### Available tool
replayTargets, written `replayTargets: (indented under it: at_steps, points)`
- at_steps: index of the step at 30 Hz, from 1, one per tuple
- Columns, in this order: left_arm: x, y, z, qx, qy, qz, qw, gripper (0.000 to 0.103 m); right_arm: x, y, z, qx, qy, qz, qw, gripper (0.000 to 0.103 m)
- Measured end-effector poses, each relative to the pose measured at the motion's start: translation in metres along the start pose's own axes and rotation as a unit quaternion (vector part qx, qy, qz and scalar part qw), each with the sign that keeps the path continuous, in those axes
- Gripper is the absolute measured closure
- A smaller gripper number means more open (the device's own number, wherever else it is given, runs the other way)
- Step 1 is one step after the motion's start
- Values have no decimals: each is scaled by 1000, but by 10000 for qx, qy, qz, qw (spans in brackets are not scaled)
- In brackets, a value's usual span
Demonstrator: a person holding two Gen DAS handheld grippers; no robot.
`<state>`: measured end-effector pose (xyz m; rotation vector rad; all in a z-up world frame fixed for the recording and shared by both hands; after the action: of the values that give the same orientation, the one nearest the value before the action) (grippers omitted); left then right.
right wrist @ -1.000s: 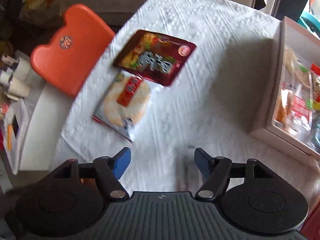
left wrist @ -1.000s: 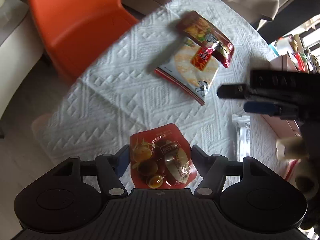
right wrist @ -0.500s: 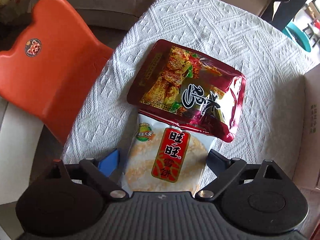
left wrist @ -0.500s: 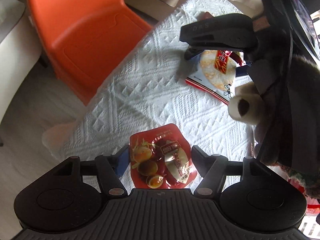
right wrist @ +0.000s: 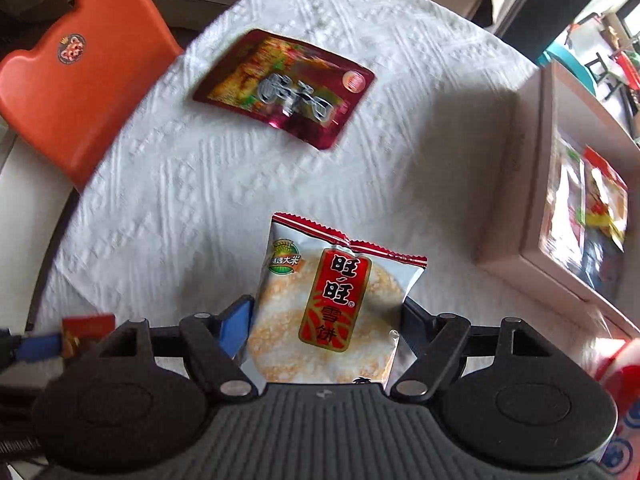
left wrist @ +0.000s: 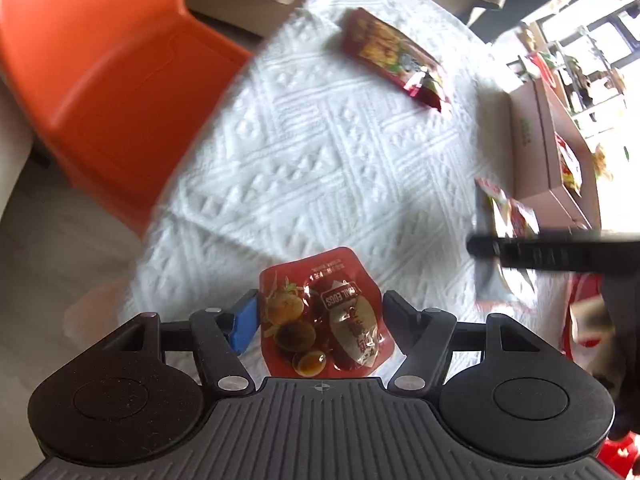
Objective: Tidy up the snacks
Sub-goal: 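Set the pouch down and grasp the jerky stick with the left gripper while the right holds the rice cracker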
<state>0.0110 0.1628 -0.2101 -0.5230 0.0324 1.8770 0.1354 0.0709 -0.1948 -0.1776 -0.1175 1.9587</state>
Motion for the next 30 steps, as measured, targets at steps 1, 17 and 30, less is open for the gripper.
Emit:
replayTargets:
  at_steps: [1,17,30]
  points:
    - [-6,-2,-5,-4,22,-72,10000,32,-12,9,0,51,77,-55,9999,26]
    - [-138,-28,-45,-192,-299,-581,9977,36,-133,115,-22,333,-585,-884,9938,21]
    - [-188,-26,-94,257,-1346,-1458,9798,59,-126,151,-16,-505,-565,-4,9971,0]
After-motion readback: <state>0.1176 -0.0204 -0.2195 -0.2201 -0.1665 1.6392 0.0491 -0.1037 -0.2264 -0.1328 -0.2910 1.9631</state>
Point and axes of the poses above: each gripper's, at about its wrist camera, not at the fingertips, and z roughly against the way its jaws point, x to its left, y to its underside, the point moved 9 cm from there along -z, roughly the way its jaws point, and after that the axes turned 8 degrees about -z, right-handed, at the moved point
